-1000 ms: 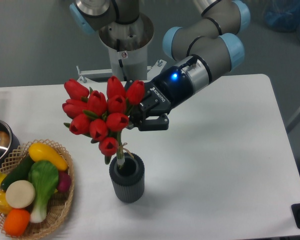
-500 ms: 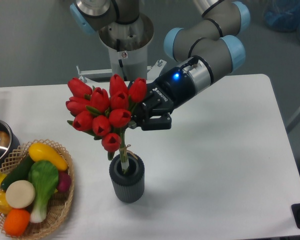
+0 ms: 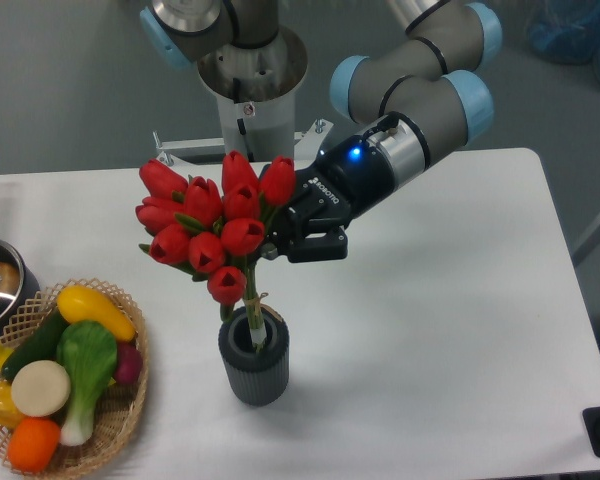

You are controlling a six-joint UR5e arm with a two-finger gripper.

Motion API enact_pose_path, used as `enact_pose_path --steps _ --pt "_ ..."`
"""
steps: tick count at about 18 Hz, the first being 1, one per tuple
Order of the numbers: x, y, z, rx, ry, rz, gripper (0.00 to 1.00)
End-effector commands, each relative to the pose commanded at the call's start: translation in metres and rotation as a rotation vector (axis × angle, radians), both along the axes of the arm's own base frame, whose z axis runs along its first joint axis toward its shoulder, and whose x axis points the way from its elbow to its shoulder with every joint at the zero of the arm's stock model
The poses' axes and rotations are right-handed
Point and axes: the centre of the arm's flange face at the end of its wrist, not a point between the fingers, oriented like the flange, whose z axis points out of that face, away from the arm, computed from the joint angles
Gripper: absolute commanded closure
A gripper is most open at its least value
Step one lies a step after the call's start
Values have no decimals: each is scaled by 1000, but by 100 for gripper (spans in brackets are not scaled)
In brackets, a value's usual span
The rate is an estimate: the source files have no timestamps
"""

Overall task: Insert the flowers into the vase
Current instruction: 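Lower the tulip stems into the vase opening, then push the tulips further down into the vase while holding the stems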

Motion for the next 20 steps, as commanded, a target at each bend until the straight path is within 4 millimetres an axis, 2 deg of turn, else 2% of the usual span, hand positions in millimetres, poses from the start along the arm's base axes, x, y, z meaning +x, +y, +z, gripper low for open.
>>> enact_pose_path --steps 8,20 --pt "5 0 -10 -33 0 9 81" --pt "12 2 -37 -53 -38 -3 81"
